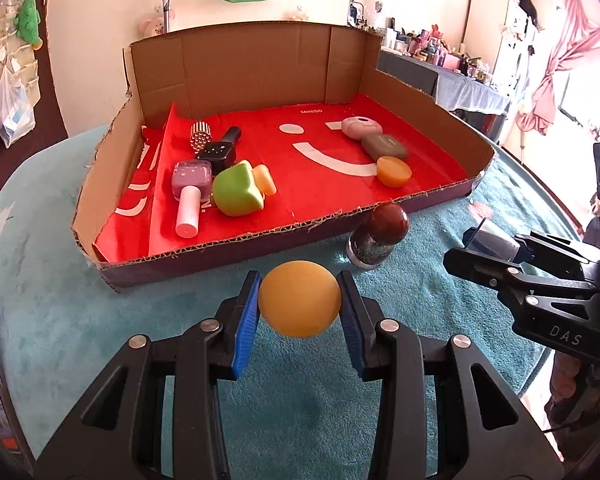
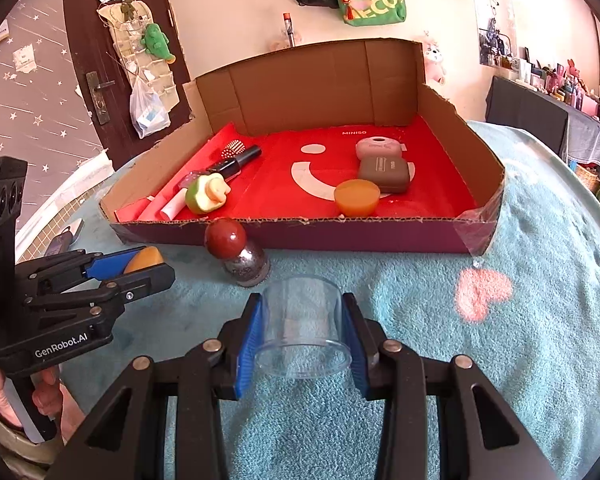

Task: Organize rigid objects
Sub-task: 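Carry yellow ball in left gripper and clear cup in right gripper into box, then lower yellow ball beside green duck while right gripper lowers clear cup near eye shadow case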

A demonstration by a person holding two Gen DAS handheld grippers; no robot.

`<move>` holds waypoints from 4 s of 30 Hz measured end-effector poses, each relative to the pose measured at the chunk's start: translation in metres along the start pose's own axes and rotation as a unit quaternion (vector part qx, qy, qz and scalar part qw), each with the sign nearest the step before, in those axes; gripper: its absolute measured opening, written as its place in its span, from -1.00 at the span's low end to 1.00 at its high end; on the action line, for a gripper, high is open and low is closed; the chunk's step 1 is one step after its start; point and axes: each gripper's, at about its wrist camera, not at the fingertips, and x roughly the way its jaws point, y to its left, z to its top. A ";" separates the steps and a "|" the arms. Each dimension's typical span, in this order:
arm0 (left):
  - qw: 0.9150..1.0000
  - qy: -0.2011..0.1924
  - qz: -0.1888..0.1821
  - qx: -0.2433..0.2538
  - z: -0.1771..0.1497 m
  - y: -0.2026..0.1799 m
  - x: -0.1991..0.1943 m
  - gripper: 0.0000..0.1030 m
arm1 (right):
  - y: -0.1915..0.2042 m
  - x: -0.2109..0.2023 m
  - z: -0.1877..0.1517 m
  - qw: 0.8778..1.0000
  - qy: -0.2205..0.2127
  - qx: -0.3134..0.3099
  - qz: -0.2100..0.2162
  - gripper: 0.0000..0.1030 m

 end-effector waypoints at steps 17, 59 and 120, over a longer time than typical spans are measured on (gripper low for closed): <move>0.999 -0.034 0.009 0.025 0.033 -0.004 -0.026 -0.31 | 0.012 -0.033 0.025 0.999 -0.028 -0.016 0.029 -0.20; 0.998 0.046 -0.028 0.016 0.061 0.035 0.023 -0.31 | -0.007 -0.004 0.071 0.998 0.003 -0.009 0.061 -0.20; 0.994 0.105 -0.041 0.012 0.070 0.040 0.079 -0.30 | -0.010 0.092 0.089 0.990 0.128 0.003 0.064 -0.20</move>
